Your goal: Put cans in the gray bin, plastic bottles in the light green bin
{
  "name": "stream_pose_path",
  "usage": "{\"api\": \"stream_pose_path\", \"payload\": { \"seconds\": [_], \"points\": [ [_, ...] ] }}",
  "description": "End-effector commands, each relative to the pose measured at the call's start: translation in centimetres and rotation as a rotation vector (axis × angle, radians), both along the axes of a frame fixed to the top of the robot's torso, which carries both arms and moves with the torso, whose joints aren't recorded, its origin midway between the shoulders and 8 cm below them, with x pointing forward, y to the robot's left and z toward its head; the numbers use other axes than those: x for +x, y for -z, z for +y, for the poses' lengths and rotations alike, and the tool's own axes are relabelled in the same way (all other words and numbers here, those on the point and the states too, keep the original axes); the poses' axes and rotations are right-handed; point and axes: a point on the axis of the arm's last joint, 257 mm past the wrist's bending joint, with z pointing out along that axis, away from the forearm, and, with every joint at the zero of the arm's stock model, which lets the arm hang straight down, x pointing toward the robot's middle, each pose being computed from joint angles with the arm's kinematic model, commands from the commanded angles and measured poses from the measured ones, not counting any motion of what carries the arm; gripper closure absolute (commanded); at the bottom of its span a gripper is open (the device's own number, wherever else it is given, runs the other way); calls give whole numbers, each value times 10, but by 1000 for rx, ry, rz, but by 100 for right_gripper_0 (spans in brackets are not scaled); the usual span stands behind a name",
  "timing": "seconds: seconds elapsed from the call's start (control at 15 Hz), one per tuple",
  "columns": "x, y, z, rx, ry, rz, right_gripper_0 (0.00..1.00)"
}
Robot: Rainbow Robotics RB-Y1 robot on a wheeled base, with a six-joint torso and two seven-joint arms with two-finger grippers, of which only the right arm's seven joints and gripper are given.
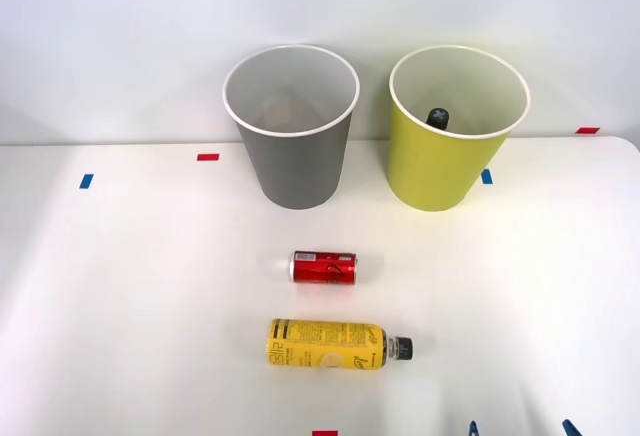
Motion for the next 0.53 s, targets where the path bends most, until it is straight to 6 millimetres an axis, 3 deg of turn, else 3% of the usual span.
{"api": "stream_pose_path", "payload": {
  "seconds": [0.07,0.53],
  "points": [
    [0,0,0,0,0,0,0],
    [0,0,0,0,0,0,0]
  ]
}}
